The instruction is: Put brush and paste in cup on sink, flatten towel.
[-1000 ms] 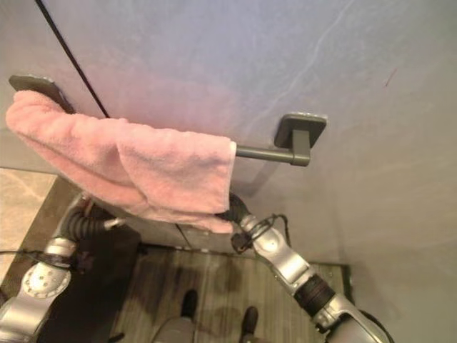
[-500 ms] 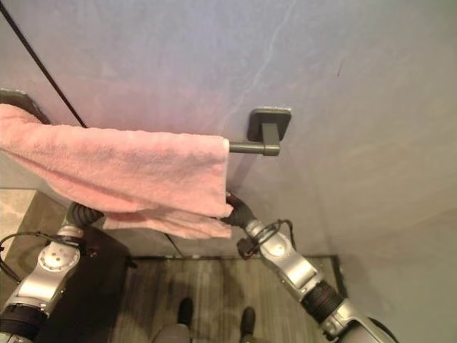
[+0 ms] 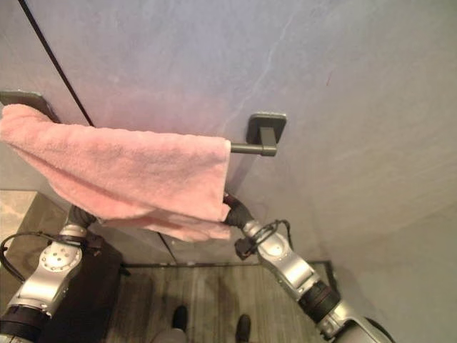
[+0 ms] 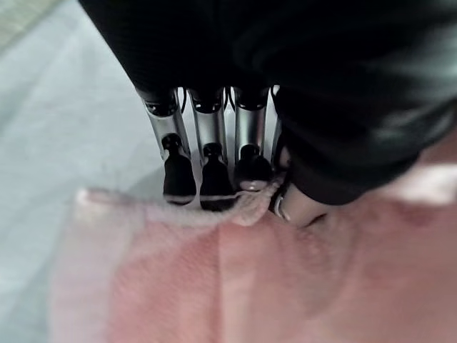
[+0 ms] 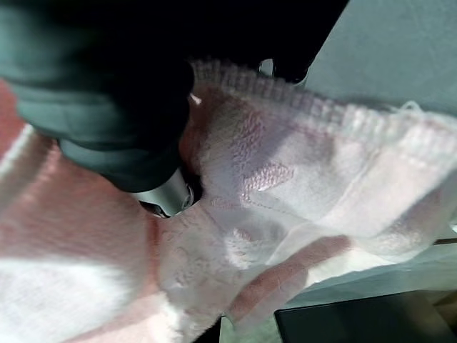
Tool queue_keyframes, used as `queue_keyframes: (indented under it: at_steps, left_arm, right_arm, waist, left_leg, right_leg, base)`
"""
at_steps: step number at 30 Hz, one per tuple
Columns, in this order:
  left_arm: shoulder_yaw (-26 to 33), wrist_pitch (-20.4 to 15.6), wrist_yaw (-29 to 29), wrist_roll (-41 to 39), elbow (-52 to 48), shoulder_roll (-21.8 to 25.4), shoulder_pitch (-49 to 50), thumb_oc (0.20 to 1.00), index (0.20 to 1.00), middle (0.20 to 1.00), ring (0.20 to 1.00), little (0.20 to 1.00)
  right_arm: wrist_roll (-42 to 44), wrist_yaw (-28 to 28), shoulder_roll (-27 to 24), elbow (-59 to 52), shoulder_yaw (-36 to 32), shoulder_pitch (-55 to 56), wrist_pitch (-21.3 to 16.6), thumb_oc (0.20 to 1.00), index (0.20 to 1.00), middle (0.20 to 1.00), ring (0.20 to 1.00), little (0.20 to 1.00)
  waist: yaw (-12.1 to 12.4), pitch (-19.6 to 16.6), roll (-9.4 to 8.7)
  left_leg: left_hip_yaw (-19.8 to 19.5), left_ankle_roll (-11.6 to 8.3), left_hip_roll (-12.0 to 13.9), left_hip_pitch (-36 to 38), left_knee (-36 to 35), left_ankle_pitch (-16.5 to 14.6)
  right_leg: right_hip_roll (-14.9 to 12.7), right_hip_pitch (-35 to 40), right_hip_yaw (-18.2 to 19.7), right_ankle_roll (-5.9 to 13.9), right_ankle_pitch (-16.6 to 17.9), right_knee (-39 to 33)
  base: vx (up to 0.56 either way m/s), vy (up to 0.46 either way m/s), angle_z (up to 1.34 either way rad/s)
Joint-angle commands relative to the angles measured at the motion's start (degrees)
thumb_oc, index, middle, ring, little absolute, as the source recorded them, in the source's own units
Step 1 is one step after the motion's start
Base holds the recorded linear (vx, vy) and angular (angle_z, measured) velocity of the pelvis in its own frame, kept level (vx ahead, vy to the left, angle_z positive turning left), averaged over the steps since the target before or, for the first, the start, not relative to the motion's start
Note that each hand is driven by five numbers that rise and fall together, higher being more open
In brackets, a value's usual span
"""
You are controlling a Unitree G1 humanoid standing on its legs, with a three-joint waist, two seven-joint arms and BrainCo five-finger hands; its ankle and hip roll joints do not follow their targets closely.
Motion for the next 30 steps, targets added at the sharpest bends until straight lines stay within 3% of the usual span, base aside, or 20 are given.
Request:
queue_keyframes:
  at_steps: [1,3,4,5,6,9,13,16,19,21,24,27,30]
  left_arm:
    - [1.7,-8.1,-10.8,-14.2,-7.4,1.6,-0.8,0.200,0.200,0.200,0.200,0.200]
    - [2.1,-8.0,-13.4,-17.0,-8.8,2.6,0.8,0.200,0.200,0.200,0.200,0.200]
    - [2.2,-7.3,-19.9,-22.3,-13.2,5.7,4.0,0.200,0.200,0.200,0.200,0.200]
    - [2.3,-7.3,-20.0,-22.3,-13.2,5.7,4.2,0.200,0.200,0.200,0.200,0.200]
    - [1.8,-6.9,-25.5,-27.0,-17.3,7.8,7.1,0.200,0.200,0.200,0.200,0.200]
    - [2.1,-6.9,-28.0,-29.2,-18.4,7.6,9.7,0.200,0.200,0.200,0.200,0.200]
    - [0.1,-7.0,-27.1,-24.9,-14.6,9.7,13.5,0.200,0.200,0.200,0.200,0.200]
    - [-0.8,-6.6,-29.9,-26.7,-18.3,11.9,13.8,0.200,0.200,0.200,0.200,0.200]
    - [-0.2,-5.6,-32.2,-30.5,-18.2,9.8,16.2,0.200,0.200,0.200,0.200,0.200]
    - [-2.5,-5.9,-30.5,-26.7,-12.1,8.8,16.6,0.200,0.200,0.200,0.200,0.200]
    - [-3.7,-6.5,-28.5,-22.5,-11.3,9.8,15.4,0.200,0.200,0.200,0.200,0.200]
    - [-3.2,-5.9,-30.3,-26.8,-13.5,9.4,15.2,0.200,0.200,0.200,0.200,0.200]
    - [-5.0,-6.2,-28.6,-22.9,-8.3,8.0,14.9,0.200,0.200,0.200,0.200,0.200]
  right_arm:
    - [6.0,5.5,-3.6,-10.9,-3.1,3.4,-6.1,0.200,0.200,0.200,0.200,0.200]
    - [7.1,6.5,-5.0,-12.3,-3.3,4.7,-6.1,0.200,0.200,0.200,0.200,0.200]
    - [10.7,10.4,-8.7,-16.4,-3.3,6.8,-6.6,0.200,0.200,0.200,0.200,0.200]
    - [10.7,10.4,-8.7,-16.5,-3.3,6.8,-6.6,0.200,0.200,0.200,0.200,0.200]
    - [15.1,14.7,-12.2,-20.1,-2.5,8.4,-7.1,0.200,0.200,0.200,0.200,0.200]
    - [19.0,17.6,-14.4,-21.9,-2.4,10.4,-7.5,0.200,0.200,0.200,0.200,0.200]
    - [18.5,16.6,-15.2,-20.1,-2.8,13.1,-8.3,0.200,0.200,0.200,0.200,0.200]
    - [21.9,19.1,-15.2,-23.6,-4.3,15.5,-9.0,0.200,0.200,0.200,0.200,0.200]
    - [22.3,20.7,-15.2,-23.3,-3.4,17.1,-8.6,0.200,0.200,0.200,0.200,0.200]
    - [19.6,17.8,-14.7,-21.2,-4.4,17.5,-9.1,0.200,0.200,0.200,0.200,0.200]
    - [18.2,16.5,-13.3,-20.0,-4.3,16.9,-9.3,0.200,0.200,0.200,0.200,0.200]
    - [21.2,18.3,-11.8,-21.7,-3.9,17.5,-9.2,0.200,0.200,0.200,0.200,0.200]
    - [18.9,16.6,-11.2,-18.8,-3.5,17.1,-9.4,0.200,0.200,0.200,0.200,0.200]
  waist:
    - [-1.1,-4.0,1.44]
    - [-1.3,-4.1,1.52]
    - [-1.5,-4.2,1.65]
    - [-1.6,-4.2,1.66]
    - [-1.6,-4.2,1.79]
    - [-1.5,-4.5,1.76]
    - [-1.5,-4.5,2.21]
    - [-1.5,-4.6,2.49]
    - [-1.3,-4.8,2.37]
    - [-1.2,-5.0,2.45]
    - [-1.2,-5.1,2.76]
    - [-1.3,-5.2,2.77]
    - [-1.3,-5.3,2.80]
  left_leg:
    - [-1.8,0.66,0.0,0.1,0.3,-1.4]
    - [-1.7,0.68,0.0,0.1,0.3,-1.4]
    - [-1.6,0.66,-0.1,0.2,0.3,-1.4]
    - [-1.6,0.66,-0.1,0.2,0.3,-1.4]
    - [-1.5,0.63,-0.1,0.5,0.3,-1.5]
    - [-1.7,0.63,-0.2,0.3,0.3,-1.4]
    - [-1.6,0.73,-0.3,0.8,0.3,-1.3]
    - [-1.3,0.80,-0.3,1.0,0.3,-1.4]
    - [-1.3,0.89,-0.3,1.2,0.3,-1.6]
    - [-1.4,1.06,-0.6,1.5,0.3,-1.6]
    - [-1.3,1.15,-0.7,1.8,0.3,-1.8]
    - [-1.1,1.25,-0.7,2.2,0.3,-2.1]
    - [-1.0,1.29,-0.7,2.4,0.3,-2.2]
  right_leg:
    - [-4.1,-1.3,1.1,3.99,2.4,0.3]
    - [-4.1,-1.4,1.3,4.00,2.5,0.3]
    - [-4.1,-1.4,1.5,4.09,2.6,0.2]
    - [-4.1,-1.4,1.6,4.09,2.6,0.2]
    - [-4.2,-1.2,1.7,4.16,2.5,0.2]
    - [-4.2,-1.5,1.7,4.21,2.7,0.2]
    - [-4.3,-1.3,1.7,4.30,2.8,0.4]
    - [-4.3,-1.3,2.1,4.49,2.7,0.3]
    - [-4.4,-1.3,2.0,4.59,2.7,0.3]
    - [-4.5,-0.9,1.8,4.62,2.6,0.4]
    - [-4.5,-0.6,1.9,4.61,2.5,0.4]
    - [-4.5,-0.5,2.2,4.68,2.3,0.4]
    - [-4.6,-0.2,2.2,4.68,2.2,0.5]
  base:
    - [-0.04,0.012,0.00]
    - [-0.02,0.006,0.00]
    - [0.00,0.000,0.00]
    - [-0.02,0.016,-0.11]
    - [-0.01,0.006,-0.14]
    - [-0.01,0.005,-0.13]
    - [0.00,0.003,-0.01]
    - [0.00,0.000,0.00]
    - [0.00,0.000,0.00]
    - [0.00,0.000,0.00]
    - [0.01,0.011,0.00]
    - [0.00,0.000,0.00]
    - [0.00,0.000,0.00]
